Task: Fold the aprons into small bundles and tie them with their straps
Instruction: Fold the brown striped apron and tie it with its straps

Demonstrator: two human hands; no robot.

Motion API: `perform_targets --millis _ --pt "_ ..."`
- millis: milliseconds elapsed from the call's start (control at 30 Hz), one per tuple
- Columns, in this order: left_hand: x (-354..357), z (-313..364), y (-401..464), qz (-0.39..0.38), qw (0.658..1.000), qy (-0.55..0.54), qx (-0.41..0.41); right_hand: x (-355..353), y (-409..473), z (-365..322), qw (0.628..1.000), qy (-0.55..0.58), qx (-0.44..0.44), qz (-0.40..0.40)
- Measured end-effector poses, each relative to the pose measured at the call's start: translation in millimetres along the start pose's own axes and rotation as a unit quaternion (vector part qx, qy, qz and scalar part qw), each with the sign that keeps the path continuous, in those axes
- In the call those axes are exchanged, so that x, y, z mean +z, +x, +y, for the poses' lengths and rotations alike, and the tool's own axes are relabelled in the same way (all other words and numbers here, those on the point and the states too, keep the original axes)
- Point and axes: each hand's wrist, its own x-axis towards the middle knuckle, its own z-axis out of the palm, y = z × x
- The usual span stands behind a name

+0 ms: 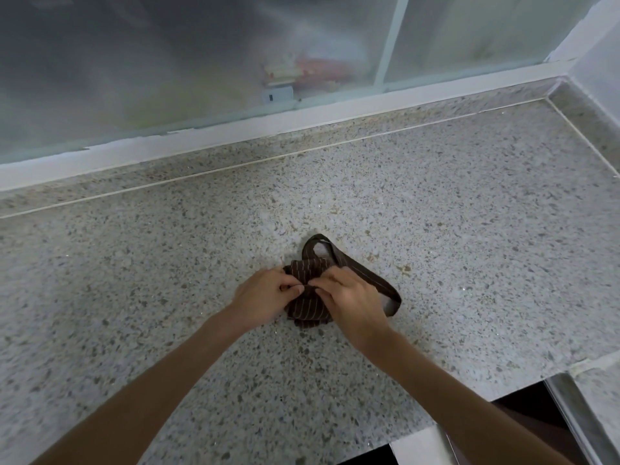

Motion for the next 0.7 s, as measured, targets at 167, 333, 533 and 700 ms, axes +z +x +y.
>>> perform_targets --millis 167,333,533,700 --pt "1 5 4 -0.045 0.991 -0.102 -0.072 0 5 10 0.998 0.009 -0.025 -0.055" --pt "-1 8 10 -0.057 0.977 -0.169 -0.113 1 23 10 0.980 -0.115 -0.121 -0.106" --pt "6 2 -4 0.117 0.985 -0.109 -0.060 5 4 20 0.988 -0.074 -0.122 -0.059" --pt "16 -2 -12 0.108 0.992 -0.072 0.009 5 0 13 0.999 0.024 0.019 -0.015"
